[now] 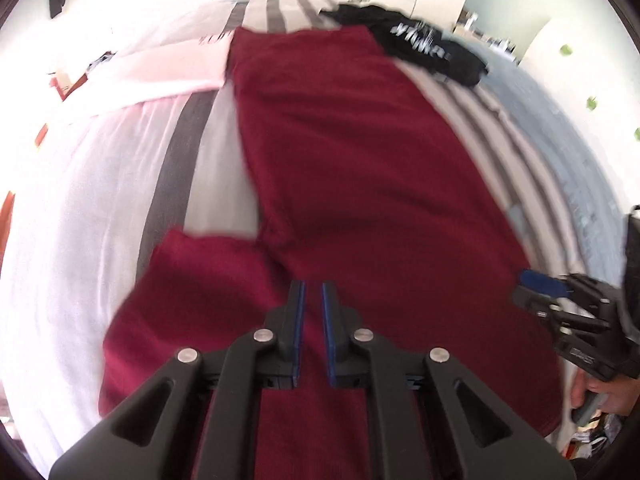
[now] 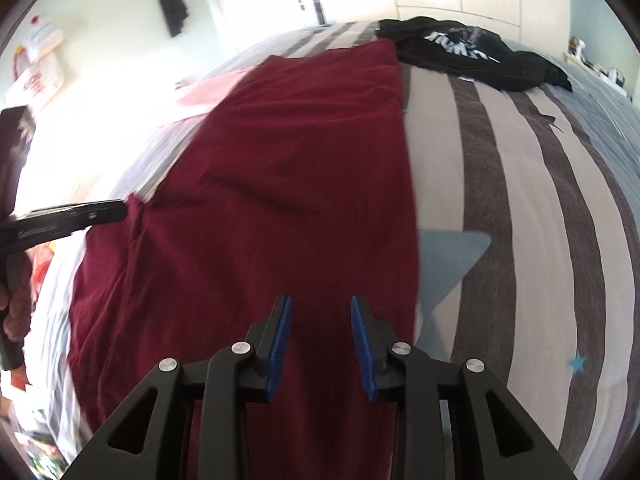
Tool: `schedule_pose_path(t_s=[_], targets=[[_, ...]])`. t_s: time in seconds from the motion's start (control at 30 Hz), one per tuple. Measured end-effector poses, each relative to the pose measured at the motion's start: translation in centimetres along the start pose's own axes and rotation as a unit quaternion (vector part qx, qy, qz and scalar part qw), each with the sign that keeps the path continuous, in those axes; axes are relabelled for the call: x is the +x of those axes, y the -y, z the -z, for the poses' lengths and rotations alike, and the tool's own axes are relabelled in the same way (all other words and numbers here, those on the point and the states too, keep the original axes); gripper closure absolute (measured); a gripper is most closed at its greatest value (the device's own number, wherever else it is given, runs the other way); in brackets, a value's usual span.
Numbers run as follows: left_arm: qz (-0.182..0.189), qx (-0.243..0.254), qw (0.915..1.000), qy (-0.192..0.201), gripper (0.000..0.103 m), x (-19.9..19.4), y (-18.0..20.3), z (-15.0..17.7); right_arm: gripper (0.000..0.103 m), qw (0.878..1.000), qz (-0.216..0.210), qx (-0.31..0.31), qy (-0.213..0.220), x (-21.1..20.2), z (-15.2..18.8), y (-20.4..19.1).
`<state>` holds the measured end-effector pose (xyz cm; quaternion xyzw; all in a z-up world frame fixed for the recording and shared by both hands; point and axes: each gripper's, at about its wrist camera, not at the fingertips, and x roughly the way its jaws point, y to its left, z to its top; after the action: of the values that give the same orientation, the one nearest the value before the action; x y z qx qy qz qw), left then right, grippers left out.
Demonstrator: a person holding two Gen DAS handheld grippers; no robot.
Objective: Fold clothes
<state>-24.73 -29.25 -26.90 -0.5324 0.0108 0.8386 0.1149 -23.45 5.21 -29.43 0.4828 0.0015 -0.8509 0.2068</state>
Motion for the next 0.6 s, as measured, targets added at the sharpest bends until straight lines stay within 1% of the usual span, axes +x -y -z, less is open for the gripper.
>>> schedule_pose_path(t_s=[0.07, 0.1, 0.2, 0.3, 0.33, 0.37, 0.47, 0.5, 0.53, 0.6], targets=[[-0.028, -0.026, 0.9990, -0.022, 0.096, 1.2, -1.6, 2.1, 0.075, 1.000, -0.003, -0.013, -0.016, -0.3, 2.2, -0.9], [-0.037, -0.041, 0.9981, -0.027, 0.096, 1.4, -2.5, 2.8, 0.075, 1.000, -0.004, -0.013, -0.020, -0.5, 3.3, -1.1], [-0.055, -0.077, 0.9954, -0.019, 0.096, 0.7, -4.7, 4.2, 0.074, 1.000, -0.007, -0.012, -0.026, -1.4, 6.3, -1.4], [-0.071, -0.085, 0.9936, -0.019, 0.096, -0.1, -5.5, 4.8, 0.074, 1.000, -0.009, -0.011, -0.028, -2.6, 8.1, -1.5], [-0.071, -0.088, 0.9933, -0.020, 0.096, -0.5, -5.6, 4.9, 0.074, 0.999, -0.010, -0.012, -0.029, -2.9, 8.7, -1.6], [-0.064, -0.088, 0.9939, -0.016, 0.096, -1.0, -5.3, 4.9, 0.074, 0.999, -0.009, -0.015, -0.030, -3.4, 9.2, -1.7], [-0.044, -0.049, 0.9979, 0.001, 0.096, -2.1, -3.3, 5.1, 0.074, 0.999, -0.008, -0.020, -0.040, -4.4, 10.7, -1.9], [-0.041, -0.042, 0.9983, 0.000, 0.096, -2.2, -3.0, 5.6, 0.074, 0.999, -0.006, -0.021, -0.047, -4.8, 11.3, -1.9], [-0.044, -0.040, 0.9982, -0.005, 0.094, -1.8, -3.2, 5.9, 0.074, 0.998, -0.005, -0.021, -0.053, -5.1, 11.8, -1.9], [-0.064, -0.052, 0.9964, -0.016, 0.094, -1.0, -5.0, 6.9, 0.074, 0.997, -0.005, -0.027, -0.066, -5.7, 12.9, -1.9]])
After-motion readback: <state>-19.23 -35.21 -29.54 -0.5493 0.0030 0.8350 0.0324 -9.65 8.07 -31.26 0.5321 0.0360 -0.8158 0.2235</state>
